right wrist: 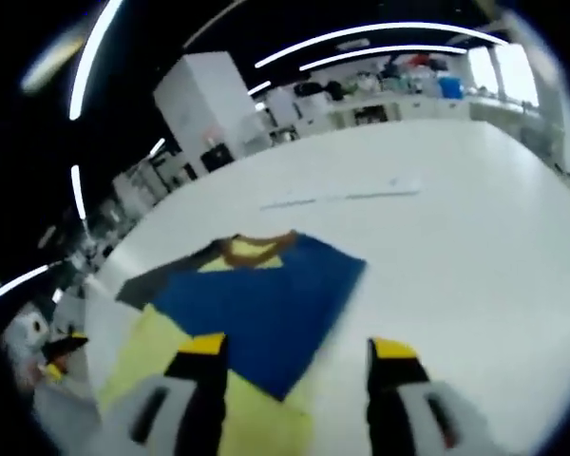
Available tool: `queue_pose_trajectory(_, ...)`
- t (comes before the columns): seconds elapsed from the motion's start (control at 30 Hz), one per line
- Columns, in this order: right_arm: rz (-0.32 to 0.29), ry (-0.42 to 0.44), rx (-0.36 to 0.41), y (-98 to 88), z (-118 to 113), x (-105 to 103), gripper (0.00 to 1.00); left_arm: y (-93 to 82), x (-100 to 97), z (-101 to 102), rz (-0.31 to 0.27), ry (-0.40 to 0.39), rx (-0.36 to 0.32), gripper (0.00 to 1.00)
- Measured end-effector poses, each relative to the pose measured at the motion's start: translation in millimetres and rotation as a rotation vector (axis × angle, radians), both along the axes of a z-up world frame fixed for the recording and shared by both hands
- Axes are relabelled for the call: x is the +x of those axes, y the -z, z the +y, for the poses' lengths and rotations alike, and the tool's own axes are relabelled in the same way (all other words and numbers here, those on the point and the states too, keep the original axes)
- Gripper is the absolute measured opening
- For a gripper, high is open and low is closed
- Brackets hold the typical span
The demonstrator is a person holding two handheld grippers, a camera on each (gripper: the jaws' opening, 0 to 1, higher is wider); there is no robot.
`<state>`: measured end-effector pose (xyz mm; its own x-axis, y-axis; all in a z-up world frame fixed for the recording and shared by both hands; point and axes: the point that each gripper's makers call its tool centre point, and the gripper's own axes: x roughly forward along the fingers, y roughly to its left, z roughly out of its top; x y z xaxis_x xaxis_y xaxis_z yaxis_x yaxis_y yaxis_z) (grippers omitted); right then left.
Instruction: Fold the garment on the visible template until the final outline fits inside the template.
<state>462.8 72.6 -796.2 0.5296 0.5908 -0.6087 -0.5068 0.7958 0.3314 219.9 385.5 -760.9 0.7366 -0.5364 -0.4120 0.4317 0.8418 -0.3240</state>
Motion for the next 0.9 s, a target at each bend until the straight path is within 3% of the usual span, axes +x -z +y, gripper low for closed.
queue_pose_trajectory(0.33, -0.078, -0.135, -0.053, -9.9, -1.7, -37.8, 0.99, -2.5, -0.8, 11.0, -0.012, -0.012, 0.006, 0.8)
queue_pose_trajectory(0.57, -0.118, -0.176, -0.073, -22.2, -2.2, -56.5, 0.99, -4.6, -0.6, 15.8, -0.015, -0.012, 0.005, 0.8)
queue_pose_trajectory(0.9, -0.173, -0.214, -0.087, -40.4, -5.5, -88.5, 0.99, 1.6, 6.3, 41.9, 0.008, -0.055, -0.045, 0.79)
